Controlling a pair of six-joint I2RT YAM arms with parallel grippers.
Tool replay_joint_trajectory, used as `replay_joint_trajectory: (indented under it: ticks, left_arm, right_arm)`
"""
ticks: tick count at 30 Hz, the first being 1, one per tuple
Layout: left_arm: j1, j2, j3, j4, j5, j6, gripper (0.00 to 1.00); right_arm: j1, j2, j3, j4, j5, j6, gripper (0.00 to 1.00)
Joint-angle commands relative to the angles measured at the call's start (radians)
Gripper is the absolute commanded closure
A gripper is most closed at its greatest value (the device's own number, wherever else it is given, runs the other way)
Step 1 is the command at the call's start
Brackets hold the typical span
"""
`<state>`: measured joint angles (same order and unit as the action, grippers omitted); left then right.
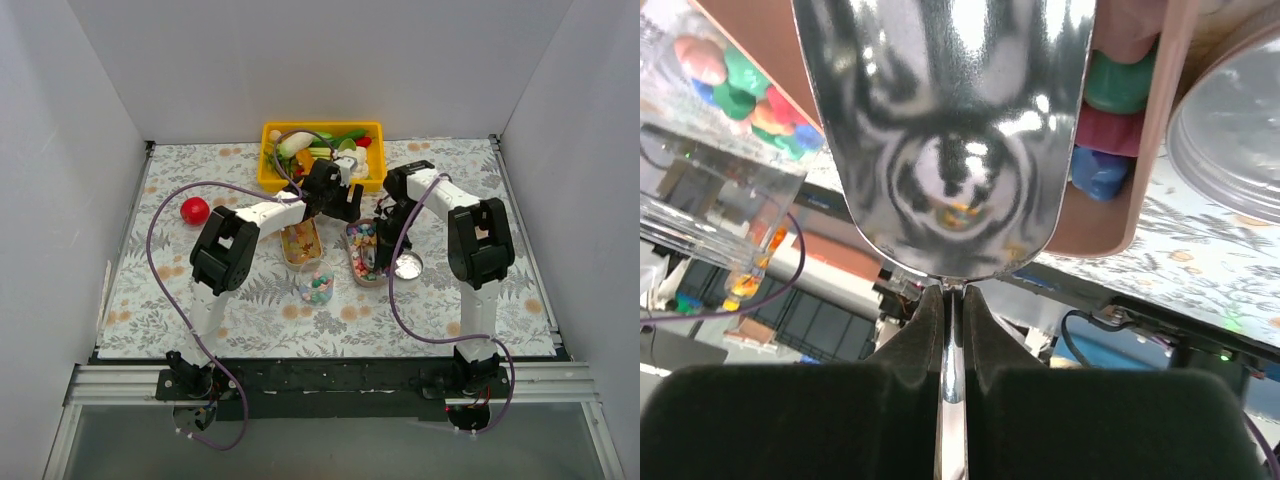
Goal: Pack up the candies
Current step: Scoop the fake candies from the storage box.
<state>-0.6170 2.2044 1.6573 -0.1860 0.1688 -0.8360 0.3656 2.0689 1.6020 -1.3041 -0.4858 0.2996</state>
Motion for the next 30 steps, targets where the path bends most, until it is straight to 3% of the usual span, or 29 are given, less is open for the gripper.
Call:
replay_joint_trajectory:
  ticks: [1, 10, 19, 30]
  left_arm:
    - [0.0, -0.012, -0.002, 0.017, 0.026, 0.014, 0.27]
    - [-0.007, 0.001, 0.004, 0.017, 0.074, 0.006, 0.28]
    - [-0.027, 0.018, 0.018, 0.019, 0.084, -0.005, 0.28]
    - [-0.032, 0.0, -0.034, 0.026, 0.069, -0.006, 0.39]
  right_arm:
    - [-0.017, 0.033, 0.091, -0.007, 0.128, 0.023, 0.99]
    - [-0.013, 0.122, 0.217, -0.007, 0.234, -0.016, 0.99]
    - [0.019, 0.166, 0.243, -0.007, 0.328, -0.01, 0.99]
    - [0.024, 0.211, 0.271, 0.005, 0.417, 0.001, 0.99]
